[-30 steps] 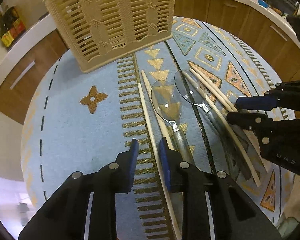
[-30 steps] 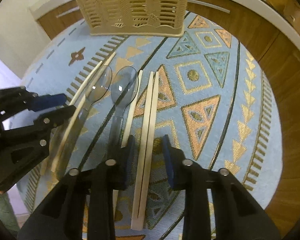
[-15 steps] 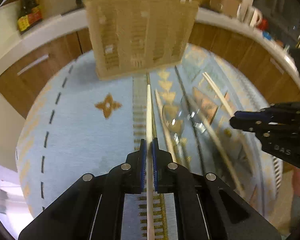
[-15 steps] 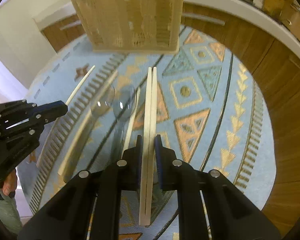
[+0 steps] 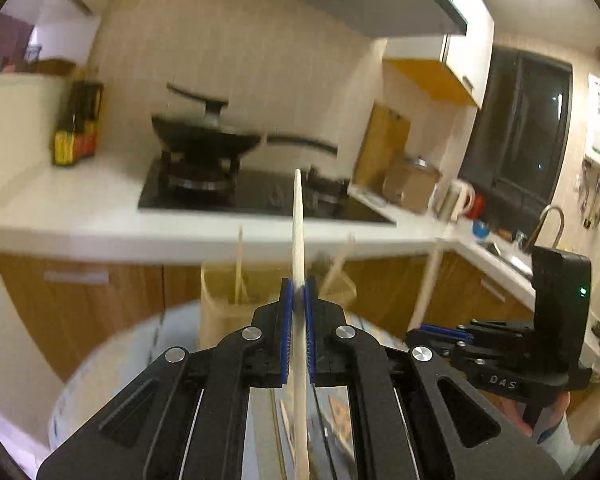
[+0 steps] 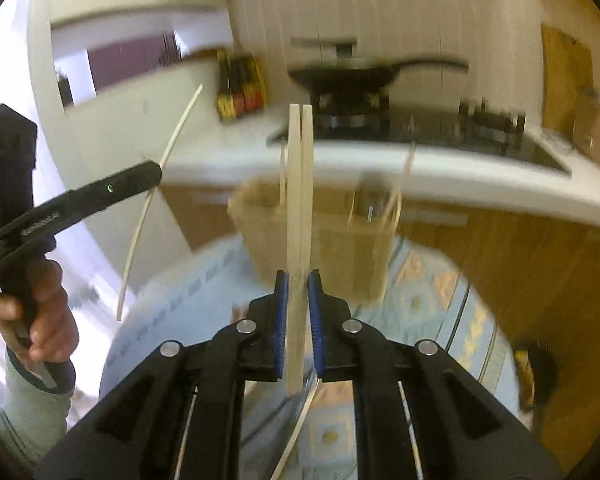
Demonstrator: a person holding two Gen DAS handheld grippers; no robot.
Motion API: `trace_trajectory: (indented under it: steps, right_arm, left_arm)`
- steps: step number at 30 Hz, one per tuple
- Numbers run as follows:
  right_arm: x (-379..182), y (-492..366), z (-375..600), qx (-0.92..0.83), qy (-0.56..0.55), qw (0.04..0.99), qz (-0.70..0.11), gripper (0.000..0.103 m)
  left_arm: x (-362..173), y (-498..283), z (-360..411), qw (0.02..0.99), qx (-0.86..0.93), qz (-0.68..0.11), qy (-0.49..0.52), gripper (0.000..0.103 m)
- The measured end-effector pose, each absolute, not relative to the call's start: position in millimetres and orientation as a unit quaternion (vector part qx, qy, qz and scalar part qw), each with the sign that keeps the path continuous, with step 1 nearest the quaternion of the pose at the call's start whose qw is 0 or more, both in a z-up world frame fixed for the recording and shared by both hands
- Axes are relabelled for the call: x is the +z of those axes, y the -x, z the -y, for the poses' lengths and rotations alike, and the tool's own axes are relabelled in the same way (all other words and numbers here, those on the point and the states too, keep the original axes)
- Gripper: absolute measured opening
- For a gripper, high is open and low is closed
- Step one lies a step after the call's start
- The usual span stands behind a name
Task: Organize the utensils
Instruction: 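Lift the chopsticks and release them into the caddy with both tools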
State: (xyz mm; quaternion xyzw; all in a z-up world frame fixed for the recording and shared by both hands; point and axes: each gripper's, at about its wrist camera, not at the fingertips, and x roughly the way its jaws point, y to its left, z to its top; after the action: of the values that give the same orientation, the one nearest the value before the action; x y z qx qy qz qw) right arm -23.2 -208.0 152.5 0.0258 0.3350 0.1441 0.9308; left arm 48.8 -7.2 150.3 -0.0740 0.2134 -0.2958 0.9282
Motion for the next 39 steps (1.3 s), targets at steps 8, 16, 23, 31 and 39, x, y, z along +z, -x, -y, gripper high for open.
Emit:
trace_trajectory:
  steps: [8, 16, 23, 31, 39]
  right_arm:
    - [193, -25, 229, 0.150, -0.076, 0.952, -0.258, 0.002]
    - [206, -61, 242, 0.102, -0.068, 0.963, -0.240, 0.002]
    - [175, -81, 235, 0.068, -0.038, 0.965, -0.252, 0.002]
    - [147, -93, 233, 0.067, -0.035, 0.959, -0.273, 0.003]
    - [138, -78, 239, 0.096, -0.055, 0.948, -0.297, 0.014]
  left_arm:
    - [174, -100, 17, 0.929, -0.305, -0.171, 0.124, 0.004]
    - [167, -154, 13, 0.931, -0.288, -0.145, 0.172, 0.004]
    - [131, -179, 29, 0.953, -0.221, -0.136, 0.156, 0.004]
    - [115, -162, 46, 0.971, -0.193, -0.102, 0.099, 0.005]
    - [103, -141, 26, 0.961, -0.210, -0.129, 0.127, 0.030]
